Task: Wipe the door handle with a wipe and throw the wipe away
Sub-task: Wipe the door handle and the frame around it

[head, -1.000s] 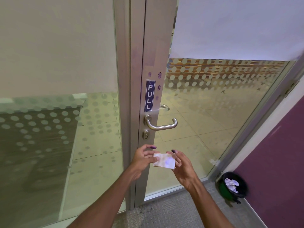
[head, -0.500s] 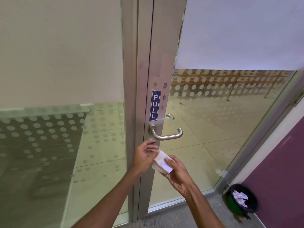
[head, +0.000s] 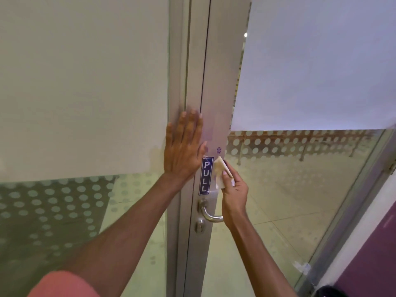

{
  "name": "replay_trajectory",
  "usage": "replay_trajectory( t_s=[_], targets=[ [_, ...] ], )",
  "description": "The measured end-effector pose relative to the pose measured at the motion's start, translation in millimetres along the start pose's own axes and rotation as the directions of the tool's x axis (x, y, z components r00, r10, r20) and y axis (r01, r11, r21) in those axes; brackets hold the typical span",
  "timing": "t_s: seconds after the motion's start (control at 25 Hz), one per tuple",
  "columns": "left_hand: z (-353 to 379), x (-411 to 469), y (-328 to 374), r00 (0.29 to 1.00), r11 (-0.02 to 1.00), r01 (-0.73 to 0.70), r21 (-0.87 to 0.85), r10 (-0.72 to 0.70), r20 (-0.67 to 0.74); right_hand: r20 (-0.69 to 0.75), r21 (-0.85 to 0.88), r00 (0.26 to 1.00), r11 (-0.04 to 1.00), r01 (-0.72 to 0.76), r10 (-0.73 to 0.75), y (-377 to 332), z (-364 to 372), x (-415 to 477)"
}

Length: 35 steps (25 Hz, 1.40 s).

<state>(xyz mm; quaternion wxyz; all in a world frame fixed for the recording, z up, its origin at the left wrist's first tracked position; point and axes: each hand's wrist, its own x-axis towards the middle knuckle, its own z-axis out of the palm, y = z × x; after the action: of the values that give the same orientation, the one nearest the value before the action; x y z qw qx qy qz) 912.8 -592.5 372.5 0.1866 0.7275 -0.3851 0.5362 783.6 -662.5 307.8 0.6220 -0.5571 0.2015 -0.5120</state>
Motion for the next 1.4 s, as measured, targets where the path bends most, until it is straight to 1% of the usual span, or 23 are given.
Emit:
replay_trajectory(
  t_s=[0.08,0.16,0.24,0.28,0.36,0.44,0.52,0.6,0.64,0.68,0.72,0.76,0.88,0.92,1.04,1.08,1.2,1.24,1.28,1.4],
  targets=[
    [6,11,-4,1.000,1.000,0.001,0.028,-0.001,-0.008,-0.033,-0.025,0.989,0.989,0.144,-0.145,-8,10,12],
    [13,14,-5,0.999,0.999,-0.003,0.038,0.004,-0.045,-0.042,-0.079,0.960,0.959,0.274,-0.277,-11,16,23],
    [18,13,-5,0.996,0.999,-0.003,0.052,0.007,-0.084,-0.021,-0.198,0.910,0.894,0.402,-0.414,-8,19,33],
    [20,14,-5,0.995,0.998,-0.003,0.055,0.009,-0.095,0.008,-0.283,0.879,0.842,0.460,-0.477,-4,19,39],
    [23,14,-5,0.994,0.998,-0.008,0.060,0.015,-0.105,0.103,-0.464,0.810,0.693,0.552,-0.577,6,21,53],
    [25,13,-4,0.993,0.998,-0.011,0.062,0.019,-0.116,0.240,-0.574,0.754,0.537,0.618,-0.611,20,28,55],
    [27,13,-3,0.992,0.998,-0.010,0.063,0.018,-0.129,0.399,-0.619,0.697,0.386,0.684,-0.596,42,34,48],
    [27,12,-5,0.990,0.997,-0.015,0.075,0.025,-0.139,0.572,-0.635,0.618,0.184,0.750,-0.539,64,26,41],
    [27,12,-5,0.990,0.997,-0.023,0.080,0.034,-0.140,0.635,-0.629,0.585,0.102,0.771,-0.505,71,17,43],
    [27,12,-6,0.989,0.996,-0.031,0.084,0.042,-0.142,0.666,-0.623,0.568,0.059,0.780,-0.484,72,10,47],
    [27,12,-6,0.988,0.996,-0.035,0.086,0.047,-0.145,0.669,-0.626,0.567,0.047,0.778,-0.480,70,5,52],
    [28,12,-6,0.988,0.996,-0.034,0.085,0.046,-0.148,0.657,-0.630,0.574,0.061,0.774,-0.488,67,6,57],
    [29,12,-5,0.986,0.996,-0.031,0.083,0.044,-0.160,0.605,-0.622,0.606,0.169,0.765,-0.517,59,25,60],
    [29,13,-5,0.986,0.996,-0.034,0.087,0.048,-0.160,0.619,-0.609,0.598,0.170,0.775,-0.508,60,29,57],
    [30,12,-7,0.985,0.994,-0.041,0.097,0.057,-0.162,0.707,-0.581,0.538,0.056,0.812,-0.458,62,19,54],
    [30,13,-7,0.985,0.994,-0.042,0.099,0.058,-0.163,0.700,-0.594,0.549,0.054,0.802,-0.456,61,15,57],
    [30,13,-6,0.985,0.995,-0.040,0.091,0.054,-0.165,0.585,-0.663,0.649,0.174,0.728,-0.487,55,24,55],
    [30,13,-6,0.985,0.995,-0.037,0.093,0.052,-0.165,0.566,-0.671,0.667,0.200,0.714,-0.485,56,30,52],
    [30,13,-6,0.985,0.994,-0.036,0.099,0.051,-0.164,0.572,-0.669,0.669,0.201,0.715,-0.475,58,32,49],
    [29,13,-7,0.987,0.994,-0.041,0.103,0.056,-0.150,0.638,-0.674,0.661,0.129,0.728,-0.395,73,15,43]
  ],
)
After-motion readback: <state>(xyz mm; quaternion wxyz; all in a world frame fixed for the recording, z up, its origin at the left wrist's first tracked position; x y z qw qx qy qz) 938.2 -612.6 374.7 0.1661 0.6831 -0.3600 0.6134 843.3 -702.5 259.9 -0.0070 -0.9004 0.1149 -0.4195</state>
